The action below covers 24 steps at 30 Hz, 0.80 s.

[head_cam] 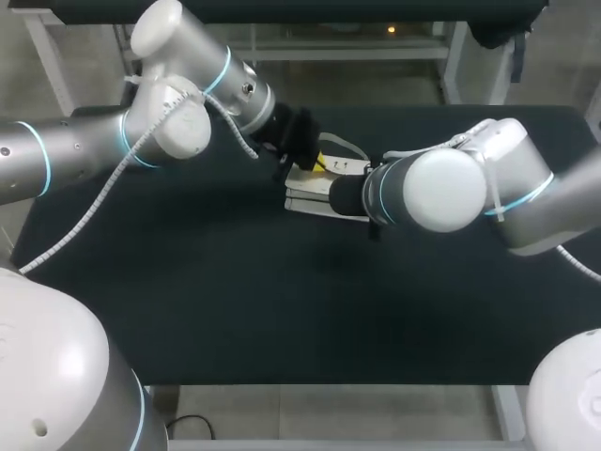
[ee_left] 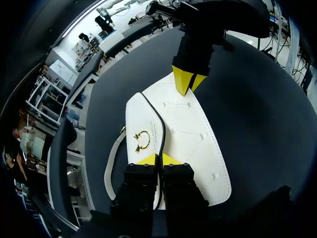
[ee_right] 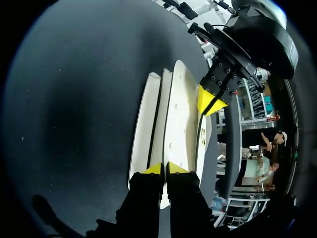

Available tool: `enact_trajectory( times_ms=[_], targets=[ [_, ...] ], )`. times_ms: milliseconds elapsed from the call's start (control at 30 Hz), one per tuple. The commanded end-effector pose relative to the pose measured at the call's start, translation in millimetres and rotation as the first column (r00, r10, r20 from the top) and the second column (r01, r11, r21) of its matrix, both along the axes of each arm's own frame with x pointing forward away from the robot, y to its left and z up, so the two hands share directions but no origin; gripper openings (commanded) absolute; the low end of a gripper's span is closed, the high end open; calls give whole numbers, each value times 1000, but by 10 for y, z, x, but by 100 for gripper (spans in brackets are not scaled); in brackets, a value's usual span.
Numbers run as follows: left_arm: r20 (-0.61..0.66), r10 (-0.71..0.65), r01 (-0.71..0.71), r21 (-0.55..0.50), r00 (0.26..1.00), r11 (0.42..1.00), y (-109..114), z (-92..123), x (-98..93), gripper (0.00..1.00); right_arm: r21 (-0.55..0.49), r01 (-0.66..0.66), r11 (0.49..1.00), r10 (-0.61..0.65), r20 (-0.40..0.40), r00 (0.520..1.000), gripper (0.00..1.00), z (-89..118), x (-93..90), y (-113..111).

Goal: Pick up the bag, open it, inspect its contents, close it, and place it on the opposite side

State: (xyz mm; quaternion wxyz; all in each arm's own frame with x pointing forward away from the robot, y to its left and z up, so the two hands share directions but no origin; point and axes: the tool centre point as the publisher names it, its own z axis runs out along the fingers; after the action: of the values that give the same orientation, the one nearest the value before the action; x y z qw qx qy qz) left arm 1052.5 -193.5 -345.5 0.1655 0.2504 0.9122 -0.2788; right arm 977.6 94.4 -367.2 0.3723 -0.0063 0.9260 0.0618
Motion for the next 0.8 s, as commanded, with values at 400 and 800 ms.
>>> enact_trajectory(
  times_ms=[400,800],
  targets=[
    [-214,104,-105,5,971,994,36,307,320,0,14,3,1000,-4,106,994,0,-47,-42,-25],
    [-270,204,-193,66,941,979,73,354,414,0,14,3,1000,-4,106,994,0,-47,-42,-25]
  ],
)
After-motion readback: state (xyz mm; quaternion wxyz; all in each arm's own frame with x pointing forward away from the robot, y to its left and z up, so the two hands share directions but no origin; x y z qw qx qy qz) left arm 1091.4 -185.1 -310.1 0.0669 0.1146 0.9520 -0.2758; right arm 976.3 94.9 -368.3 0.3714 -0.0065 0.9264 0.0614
